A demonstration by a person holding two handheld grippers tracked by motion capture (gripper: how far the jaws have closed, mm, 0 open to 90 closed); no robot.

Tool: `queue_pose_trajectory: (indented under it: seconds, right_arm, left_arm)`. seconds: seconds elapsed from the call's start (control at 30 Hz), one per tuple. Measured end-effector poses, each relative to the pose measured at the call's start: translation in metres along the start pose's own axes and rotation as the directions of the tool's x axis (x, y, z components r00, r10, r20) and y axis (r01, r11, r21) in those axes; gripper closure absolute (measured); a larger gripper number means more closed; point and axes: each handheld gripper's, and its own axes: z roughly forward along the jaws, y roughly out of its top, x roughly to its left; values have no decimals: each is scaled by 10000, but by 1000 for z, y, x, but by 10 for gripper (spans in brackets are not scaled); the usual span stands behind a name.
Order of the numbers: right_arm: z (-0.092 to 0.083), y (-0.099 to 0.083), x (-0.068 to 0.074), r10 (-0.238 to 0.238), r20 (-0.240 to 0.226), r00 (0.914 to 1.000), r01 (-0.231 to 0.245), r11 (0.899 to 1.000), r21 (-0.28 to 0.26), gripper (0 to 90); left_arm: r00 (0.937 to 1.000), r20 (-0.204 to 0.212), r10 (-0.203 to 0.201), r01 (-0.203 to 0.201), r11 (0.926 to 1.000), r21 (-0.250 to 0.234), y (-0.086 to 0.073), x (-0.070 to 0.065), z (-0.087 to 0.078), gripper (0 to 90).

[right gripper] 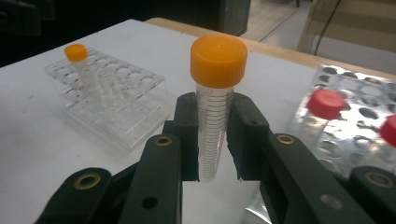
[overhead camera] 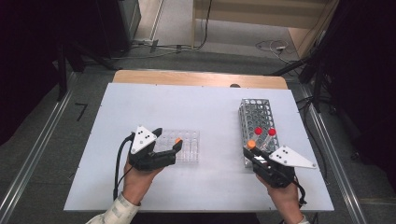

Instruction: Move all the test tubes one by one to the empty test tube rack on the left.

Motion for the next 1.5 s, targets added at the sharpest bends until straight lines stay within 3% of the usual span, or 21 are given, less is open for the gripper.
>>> queue_pose_trajectory:
  seconds: [0.5, 0.93, 1.07, 1.3, 1.5]
  right_arm:
    - [33, 0, 36, -493, -1146, 9922, 560, 9969, 556, 719]
    - [53, 3, 56, -625, -1641, 9845, 764, 9939, 794, 719]
    - [58, 4, 59, -653, -1752, 9824, 809, 9932, 835, 719]
    - [65, 6, 69, -749, -1978, 9774, 939, 9917, 883, 719]
    - [69, 9, 77, -814, -2177, 9726, 1014, 9914, 823, 719]
  left_arm:
    - [9985, 497, 241, -245, 9997, 62, 1, -15, 1, 215]
    - [9943, 998, 378, -384, 9993, 39, 2, -26, 3, 267]
    - [9907, 1232, 584, -590, 9983, 9, 3, -33, 5, 300]
    - [9751, 1939, 1076, -1117, 9937, 105, 3, -47, 10, 424]
    - [9653, 2275, 1279, -1359, 9905, 196, 2, -53, 16, 541]
